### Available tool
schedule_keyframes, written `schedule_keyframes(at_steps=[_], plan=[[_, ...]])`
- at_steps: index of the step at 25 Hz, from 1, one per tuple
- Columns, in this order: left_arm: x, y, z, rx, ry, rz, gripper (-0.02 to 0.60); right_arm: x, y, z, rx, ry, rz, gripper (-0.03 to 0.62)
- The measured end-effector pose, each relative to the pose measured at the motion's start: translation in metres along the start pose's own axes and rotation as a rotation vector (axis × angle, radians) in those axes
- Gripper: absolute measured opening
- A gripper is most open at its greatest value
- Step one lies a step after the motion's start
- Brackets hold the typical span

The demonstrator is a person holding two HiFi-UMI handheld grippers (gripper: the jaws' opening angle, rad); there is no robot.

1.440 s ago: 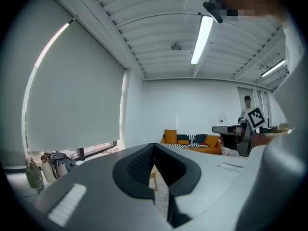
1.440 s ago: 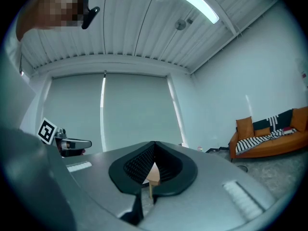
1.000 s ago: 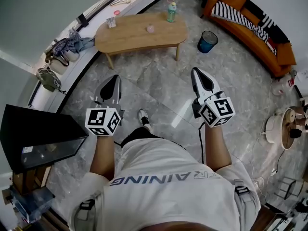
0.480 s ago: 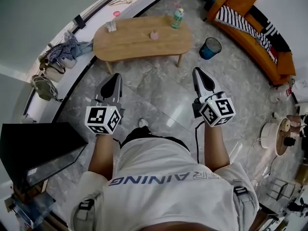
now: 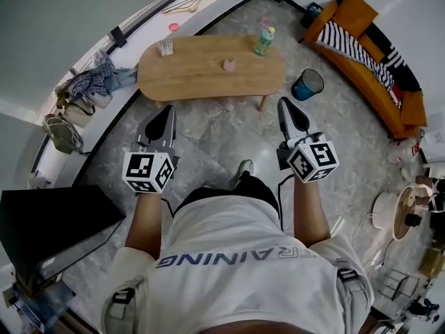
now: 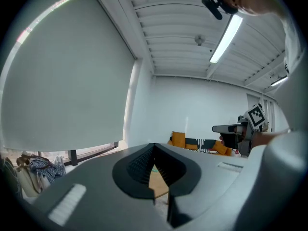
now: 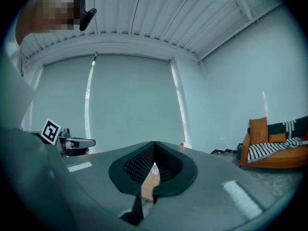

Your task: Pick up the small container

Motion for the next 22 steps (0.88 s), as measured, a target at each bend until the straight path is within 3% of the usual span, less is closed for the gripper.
schedule_keyframes(at_steps=[9, 16, 22], plan=[[-0.083, 0.004, -0.011, -0.037, -0.091, -0.006, 0.000, -0.093, 0.015, 0.073, -0.051, -0.090, -0.001, 0.014], [-0.187, 0.012, 0.001, -0.051, -0.172, -0.028, 0.000, -0.174, 0.020, 0.167, -0.085, -0.164, -0.035, 0.014], [-0.261, 0.032, 0.006, -0.063, -0.221, -0.064, 0.000, -0.225, 0.036, 0.242, -0.117, -0.175, -0.061, 0.014]])
Point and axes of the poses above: the fingertips, and each gripper's own axes: x backward along the fingers, z to its right, y out of its underside, the point moved 6 cm from there along x, backward along the fingers, and after that the axes turned 13 degrees about z, right-handed, at the moved point
